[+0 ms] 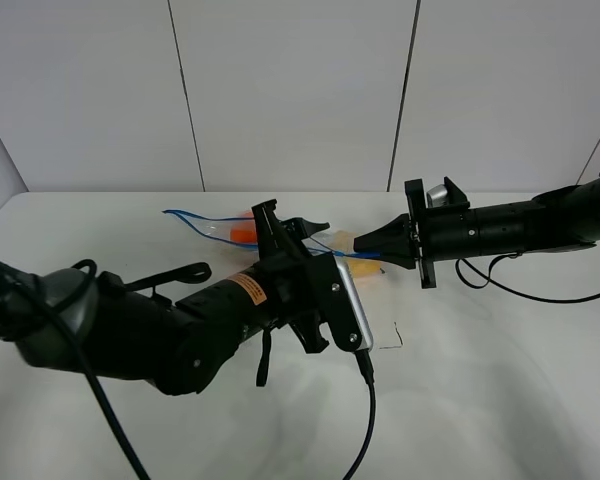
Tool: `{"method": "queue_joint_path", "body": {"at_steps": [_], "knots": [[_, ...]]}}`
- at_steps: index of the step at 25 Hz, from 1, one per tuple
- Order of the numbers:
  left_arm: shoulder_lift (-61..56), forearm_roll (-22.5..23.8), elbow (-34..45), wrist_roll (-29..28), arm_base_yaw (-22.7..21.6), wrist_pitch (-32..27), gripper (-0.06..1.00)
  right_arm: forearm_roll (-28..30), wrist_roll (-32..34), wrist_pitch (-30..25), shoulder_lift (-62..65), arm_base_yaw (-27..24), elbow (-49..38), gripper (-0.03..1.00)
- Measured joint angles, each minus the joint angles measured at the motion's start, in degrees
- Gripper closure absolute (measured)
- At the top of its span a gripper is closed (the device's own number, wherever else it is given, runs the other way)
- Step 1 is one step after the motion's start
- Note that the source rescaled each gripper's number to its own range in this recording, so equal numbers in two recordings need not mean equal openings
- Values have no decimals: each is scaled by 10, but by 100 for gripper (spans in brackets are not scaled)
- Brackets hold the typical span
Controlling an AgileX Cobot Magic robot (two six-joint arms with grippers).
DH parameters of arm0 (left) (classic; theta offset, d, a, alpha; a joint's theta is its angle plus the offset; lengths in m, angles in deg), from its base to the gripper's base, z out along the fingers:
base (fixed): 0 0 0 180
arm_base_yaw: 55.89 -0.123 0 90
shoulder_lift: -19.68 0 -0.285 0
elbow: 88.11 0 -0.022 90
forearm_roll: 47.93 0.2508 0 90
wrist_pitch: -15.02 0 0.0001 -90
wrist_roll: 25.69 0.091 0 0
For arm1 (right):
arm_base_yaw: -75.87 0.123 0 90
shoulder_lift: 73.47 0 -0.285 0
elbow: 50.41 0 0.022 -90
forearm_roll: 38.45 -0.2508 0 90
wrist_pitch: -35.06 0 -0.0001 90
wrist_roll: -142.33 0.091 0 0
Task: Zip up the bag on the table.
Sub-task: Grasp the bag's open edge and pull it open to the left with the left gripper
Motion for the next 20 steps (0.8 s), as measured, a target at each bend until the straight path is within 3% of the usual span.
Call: {"method": "queue_joint_path", "body": {"at_steps": [6, 12, 20], "knots": [[46, 2, -4, 1, 0, 68, 16, 0, 0, 0, 0, 0, 0, 97], [47, 34, -20, -16, 0, 88, 31, 0, 0, 0, 0, 0, 0, 97], [47, 54, -20, -42, -10, 97, 36, 0, 0, 0, 0, 0, 0, 97]]}}
